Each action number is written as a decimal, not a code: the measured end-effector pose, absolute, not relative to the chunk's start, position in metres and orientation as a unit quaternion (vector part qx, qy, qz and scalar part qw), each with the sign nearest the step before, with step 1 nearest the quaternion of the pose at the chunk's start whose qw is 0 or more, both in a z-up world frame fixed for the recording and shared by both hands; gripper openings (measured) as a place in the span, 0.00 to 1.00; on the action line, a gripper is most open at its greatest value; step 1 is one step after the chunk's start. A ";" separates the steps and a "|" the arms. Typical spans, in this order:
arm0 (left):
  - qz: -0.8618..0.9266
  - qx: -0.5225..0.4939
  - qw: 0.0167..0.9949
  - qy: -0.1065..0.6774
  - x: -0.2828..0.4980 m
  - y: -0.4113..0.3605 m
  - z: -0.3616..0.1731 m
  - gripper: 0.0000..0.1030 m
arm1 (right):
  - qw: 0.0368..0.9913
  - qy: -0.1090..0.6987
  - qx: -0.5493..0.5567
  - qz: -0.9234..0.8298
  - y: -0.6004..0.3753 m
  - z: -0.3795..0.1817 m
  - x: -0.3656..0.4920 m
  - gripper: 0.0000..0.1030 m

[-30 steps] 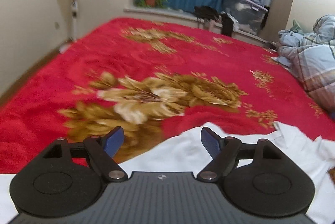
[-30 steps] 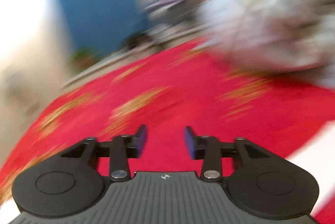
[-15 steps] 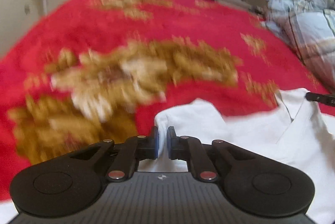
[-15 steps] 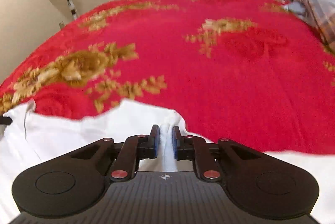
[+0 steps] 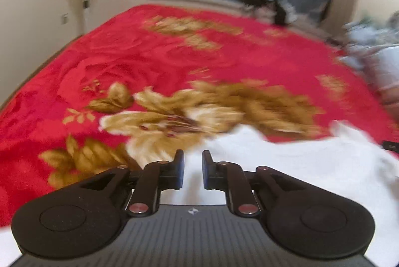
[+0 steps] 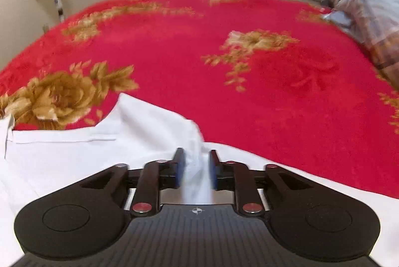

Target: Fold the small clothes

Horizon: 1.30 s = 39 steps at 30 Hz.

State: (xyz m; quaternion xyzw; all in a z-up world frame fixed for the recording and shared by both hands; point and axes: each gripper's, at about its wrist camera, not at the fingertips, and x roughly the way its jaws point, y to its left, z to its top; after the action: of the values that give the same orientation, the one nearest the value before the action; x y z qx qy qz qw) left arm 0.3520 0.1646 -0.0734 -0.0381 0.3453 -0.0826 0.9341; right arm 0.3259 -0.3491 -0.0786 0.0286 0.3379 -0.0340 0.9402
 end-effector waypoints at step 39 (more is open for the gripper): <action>-0.048 -0.124 0.879 0.458 -0.039 0.184 -0.030 0.02 | 0.893 0.408 0.188 -0.043 -0.427 -0.032 -0.076 0.05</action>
State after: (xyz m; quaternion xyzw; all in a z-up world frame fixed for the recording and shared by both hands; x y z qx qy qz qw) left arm -0.0388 0.1840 -0.0296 -0.1239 0.4576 -0.0475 0.8792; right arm -0.0762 -0.4274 -0.0325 0.1879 0.4077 -0.0425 0.8926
